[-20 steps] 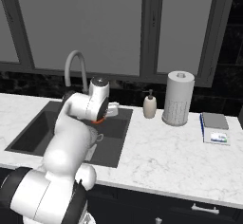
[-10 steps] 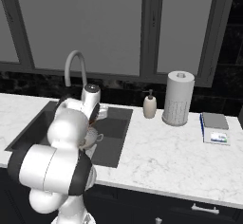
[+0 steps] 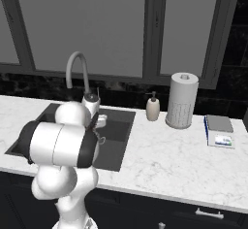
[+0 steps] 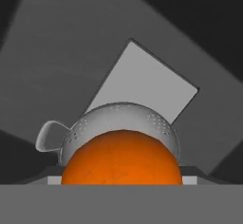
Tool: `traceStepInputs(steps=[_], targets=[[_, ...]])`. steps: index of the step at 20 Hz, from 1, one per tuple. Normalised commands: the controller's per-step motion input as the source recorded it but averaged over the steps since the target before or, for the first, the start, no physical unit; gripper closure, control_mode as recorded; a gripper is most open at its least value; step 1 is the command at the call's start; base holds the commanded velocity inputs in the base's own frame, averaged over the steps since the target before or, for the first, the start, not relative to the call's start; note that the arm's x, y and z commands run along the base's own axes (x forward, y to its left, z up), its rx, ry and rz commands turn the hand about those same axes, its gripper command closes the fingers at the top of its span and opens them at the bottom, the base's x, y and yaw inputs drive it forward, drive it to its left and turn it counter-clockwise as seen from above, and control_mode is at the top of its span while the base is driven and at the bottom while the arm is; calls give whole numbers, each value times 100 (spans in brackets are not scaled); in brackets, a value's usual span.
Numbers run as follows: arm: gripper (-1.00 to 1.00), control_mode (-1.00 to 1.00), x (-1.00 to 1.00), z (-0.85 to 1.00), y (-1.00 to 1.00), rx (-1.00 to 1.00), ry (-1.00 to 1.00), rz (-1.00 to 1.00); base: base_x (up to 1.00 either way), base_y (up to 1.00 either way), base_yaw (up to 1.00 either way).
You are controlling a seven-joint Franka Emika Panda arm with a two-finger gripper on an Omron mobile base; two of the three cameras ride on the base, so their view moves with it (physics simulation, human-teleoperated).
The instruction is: Put the colander in the sink, put the orange, kiwi in the colander, and turn on the sink faucet and pour water over the colander.
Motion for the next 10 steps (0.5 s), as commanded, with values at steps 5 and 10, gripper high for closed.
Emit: traceStepInputs(steps=[5,10], targets=[[100,-100,28,-43,4,0,-4,10,0,0,0],[100,-100,31,-46,6,0,-4,9,0,0,0]])
